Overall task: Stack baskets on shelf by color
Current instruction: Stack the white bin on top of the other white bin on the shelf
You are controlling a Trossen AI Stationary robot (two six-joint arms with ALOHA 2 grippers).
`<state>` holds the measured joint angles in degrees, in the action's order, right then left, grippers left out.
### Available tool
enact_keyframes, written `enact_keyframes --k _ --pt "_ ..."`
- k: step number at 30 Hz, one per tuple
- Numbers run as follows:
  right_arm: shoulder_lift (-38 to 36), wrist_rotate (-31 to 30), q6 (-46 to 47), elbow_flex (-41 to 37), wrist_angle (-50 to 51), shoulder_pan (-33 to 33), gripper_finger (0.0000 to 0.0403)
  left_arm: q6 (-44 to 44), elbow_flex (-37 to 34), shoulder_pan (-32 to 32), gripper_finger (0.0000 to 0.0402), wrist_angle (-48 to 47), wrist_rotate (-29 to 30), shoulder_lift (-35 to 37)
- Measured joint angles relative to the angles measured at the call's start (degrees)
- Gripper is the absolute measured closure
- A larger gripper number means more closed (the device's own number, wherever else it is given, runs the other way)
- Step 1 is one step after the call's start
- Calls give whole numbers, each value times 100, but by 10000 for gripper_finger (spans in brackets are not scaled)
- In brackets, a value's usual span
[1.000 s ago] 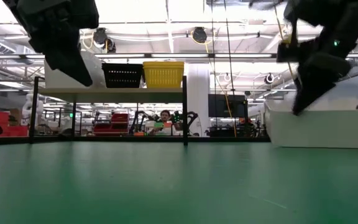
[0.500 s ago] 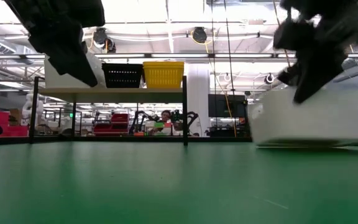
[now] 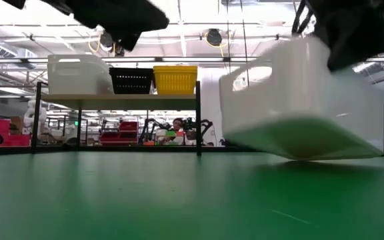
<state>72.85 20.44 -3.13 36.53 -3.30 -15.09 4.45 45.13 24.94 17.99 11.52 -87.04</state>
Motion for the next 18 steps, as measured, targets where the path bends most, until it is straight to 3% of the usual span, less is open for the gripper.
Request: enact_keyframes --k 6,9,13,18 --pt "1101 192 -88 159 -1055 -137 389 -33 215 -25 297 15 37 -14" --pt "1373 240 -93 503 -1091 -194 368 -98 495 -32 255 2 20 -155" --pt "1434 380 -146 860 -1069 -241 330 -407 1169 -8 217 -587 -127 -780" --pt "1054 371 -107 990 -990 -353 285 -966 2116 -10 207 -1896 -119 -1712"
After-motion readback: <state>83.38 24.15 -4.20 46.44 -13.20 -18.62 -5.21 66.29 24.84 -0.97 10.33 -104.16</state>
